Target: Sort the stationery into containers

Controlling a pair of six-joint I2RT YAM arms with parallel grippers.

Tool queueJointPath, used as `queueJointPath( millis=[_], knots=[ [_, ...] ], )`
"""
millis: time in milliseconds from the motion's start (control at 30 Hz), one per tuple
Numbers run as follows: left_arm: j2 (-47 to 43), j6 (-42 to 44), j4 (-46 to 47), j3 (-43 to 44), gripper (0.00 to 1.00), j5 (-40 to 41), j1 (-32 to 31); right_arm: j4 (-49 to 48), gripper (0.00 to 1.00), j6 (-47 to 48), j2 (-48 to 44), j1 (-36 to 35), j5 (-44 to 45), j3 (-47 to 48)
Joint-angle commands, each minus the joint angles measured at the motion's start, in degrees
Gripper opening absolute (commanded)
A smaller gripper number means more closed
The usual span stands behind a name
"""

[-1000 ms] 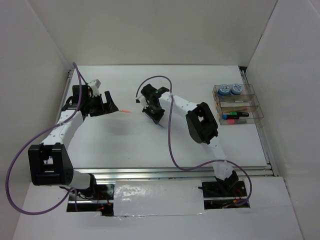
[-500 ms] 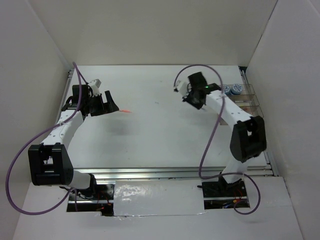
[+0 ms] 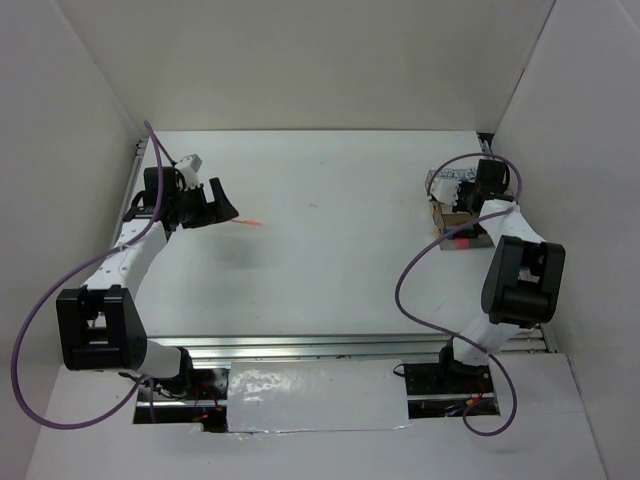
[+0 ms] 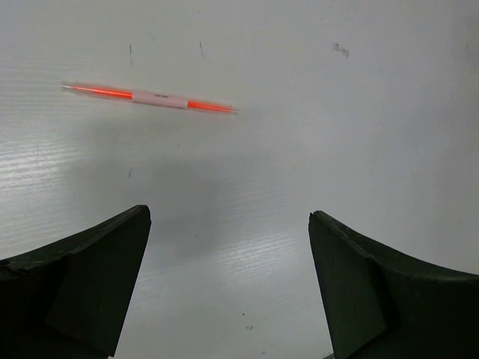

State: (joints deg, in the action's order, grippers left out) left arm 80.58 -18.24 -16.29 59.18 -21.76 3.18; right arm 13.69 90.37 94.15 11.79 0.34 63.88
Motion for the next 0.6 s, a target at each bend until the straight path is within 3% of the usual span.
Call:
queueJointPath(
  millis=[0, 233, 567],
  knots=[
    [0.8, 0.1, 2.0, 2.8, 0.99, -0.7, -0.2, -7.8, 0.0, 13.4, 1.2, 1.7, -4.6, 1.9],
    [2.0, 0.3, 1.6, 4.1, 0.99, -0.6, -0.2, 0.3, 0.0, 18.2, 6.1, 4.0, -6.9, 7.5],
    [4.7, 3.1, -0.1, 8.5, 0.99, -0.1, 0.1, 9.8, 0.05, 18.4, 6.4, 3.1, -5.5, 8.0]
  ],
)
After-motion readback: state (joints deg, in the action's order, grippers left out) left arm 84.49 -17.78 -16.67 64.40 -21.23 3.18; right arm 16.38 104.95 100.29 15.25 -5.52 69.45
